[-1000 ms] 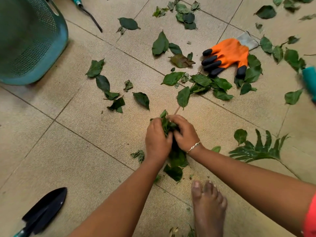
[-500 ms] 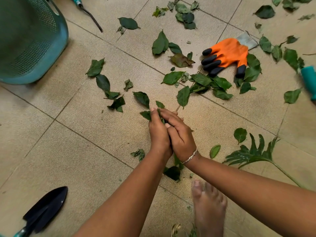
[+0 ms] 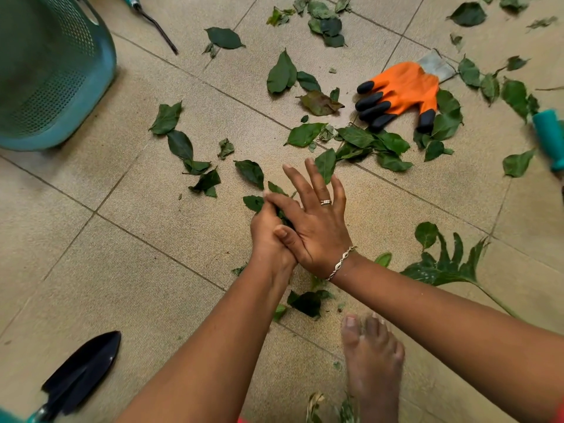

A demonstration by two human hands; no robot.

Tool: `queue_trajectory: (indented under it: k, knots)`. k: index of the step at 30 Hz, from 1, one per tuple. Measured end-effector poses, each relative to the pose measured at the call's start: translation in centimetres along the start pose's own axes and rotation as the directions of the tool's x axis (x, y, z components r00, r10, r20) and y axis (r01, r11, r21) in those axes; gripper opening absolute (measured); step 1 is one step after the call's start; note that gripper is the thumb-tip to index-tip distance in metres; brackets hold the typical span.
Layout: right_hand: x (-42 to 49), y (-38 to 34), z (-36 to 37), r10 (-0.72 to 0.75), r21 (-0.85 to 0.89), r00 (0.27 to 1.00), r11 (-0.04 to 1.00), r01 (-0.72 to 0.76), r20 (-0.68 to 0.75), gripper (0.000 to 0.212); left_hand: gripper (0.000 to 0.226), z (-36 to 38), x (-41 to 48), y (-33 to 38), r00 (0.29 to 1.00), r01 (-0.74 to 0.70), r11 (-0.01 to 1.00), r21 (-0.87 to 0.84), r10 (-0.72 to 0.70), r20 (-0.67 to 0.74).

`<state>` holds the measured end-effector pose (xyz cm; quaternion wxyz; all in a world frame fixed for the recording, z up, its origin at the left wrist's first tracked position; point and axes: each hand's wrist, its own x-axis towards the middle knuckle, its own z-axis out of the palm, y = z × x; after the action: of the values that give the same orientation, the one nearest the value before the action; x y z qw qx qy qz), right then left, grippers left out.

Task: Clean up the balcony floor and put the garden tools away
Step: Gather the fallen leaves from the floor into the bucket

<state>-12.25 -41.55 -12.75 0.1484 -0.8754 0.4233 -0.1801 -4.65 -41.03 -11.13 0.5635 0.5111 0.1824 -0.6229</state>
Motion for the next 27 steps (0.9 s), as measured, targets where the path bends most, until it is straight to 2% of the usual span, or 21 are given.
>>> queue_trajectory:
  k: [2, 6, 9, 12, 15, 18, 21, 24, 25, 27]
  knots:
    - [0.0, 0.3, 0.0, -0.008, 0.032, 0.999, 0.999, 0.006, 0.054, 0.077, 0.042, -0.1, 0.0, -0.1, 1.000, 0.026, 0.999, -0.030, -0.026, -0.013]
    - [-0.5, 2.5, -0.4, -0.002, 0.259, 0.993, 0.965, -0.029, 0.117, 0.074, 0.039, -0.2, 0.3, 0.1, 0.998, 0.033, 0.996, -0.078, -0.038, -0.058]
    - [-2.2, 6.9, -1.6, 0.215, 0.162, 0.974, 0.961, -0.225, 0.077, 0.080, 0.040, -1.0, 0.6, 1.5, 0.998, 0.009, 0.995, -0.096, -0.016, -0.068]
    - [-5.9, 11.8, -3.0, 0.327, -0.054, 0.932, 0.945, -0.322, 0.158, 0.085, 0.042, -2.1, 0.9, 3.2, 0.999, -0.021, 0.992, -0.125, 0.015, -0.050]
    - [-9.5, 13.7, -2.8, 0.272, -0.151, 0.909, 0.960, -0.235, 0.315, 0.089, 0.042, -3.0, 1.4, 4.1, 0.999, -0.036, 0.987, -0.157, 0.032, -0.027]
    - [-9.9, 12.4, -1.1, 0.152, -0.164, 0.906, 0.982, -0.093, 0.395, 0.092, 0.042, -3.6, 1.5, 4.3, 0.999, -0.046, 0.987, -0.156, 0.044, -0.017]
    - [-8.2, 9.2, 0.7, -0.062, -0.072, 0.890, 0.992, 0.106, 0.451, 0.091, 0.043, -4.1, 1.4, 4.5, 0.998, -0.057, 0.986, -0.154, 0.056, -0.009]
    - [-6.6, 7.1, 1.7, -0.274, -0.023, 0.854, 0.949, 0.316, 0.442, 0.090, 0.043, -4.5, 1.3, 5.1, 0.997, -0.081, 0.986, -0.148, 0.081, -0.009]
    - [-6.3, 7.1, 1.6, -0.259, -0.032, 0.872, 0.954, 0.299, 0.416, 0.090, 0.043, -4.7, 1.3, 5.3, 0.996, -0.090, 0.985, -0.144, 0.090, -0.010]
    - [-6.6, 8.4, 0.8, -0.068, -0.091, 0.943, 0.990, 0.103, 0.327, 0.088, 0.043, -4.9, 1.3, 5.7, 0.995, -0.103, 0.985, -0.140, 0.102, -0.014]
